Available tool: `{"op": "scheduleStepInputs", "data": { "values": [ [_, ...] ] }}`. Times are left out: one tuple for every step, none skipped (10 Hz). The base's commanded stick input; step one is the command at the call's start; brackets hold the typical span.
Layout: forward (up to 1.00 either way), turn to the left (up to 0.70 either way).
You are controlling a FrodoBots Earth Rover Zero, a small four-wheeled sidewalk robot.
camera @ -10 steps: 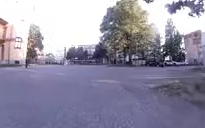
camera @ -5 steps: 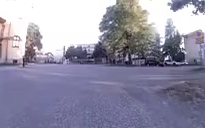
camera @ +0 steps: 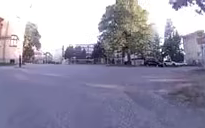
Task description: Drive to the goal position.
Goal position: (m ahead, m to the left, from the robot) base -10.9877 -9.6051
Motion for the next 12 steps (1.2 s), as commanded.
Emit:
{"op": "scheduleStepInputs", "data": {
  "values": [
    [0.70, 0.00],
    [0.70, 0.00],
    [0.70, 0.00],
    [0.70, 0.35],
    [0.70, 0.35],
    [0.70, 0.35],
    [0.70, 0.35],
    [0.70, 0.35],
    [0.70, 0.35],
    [0.70, 0.35],
    [0.70, 0.35],
    [0.70, 0.35]
  ]
}}
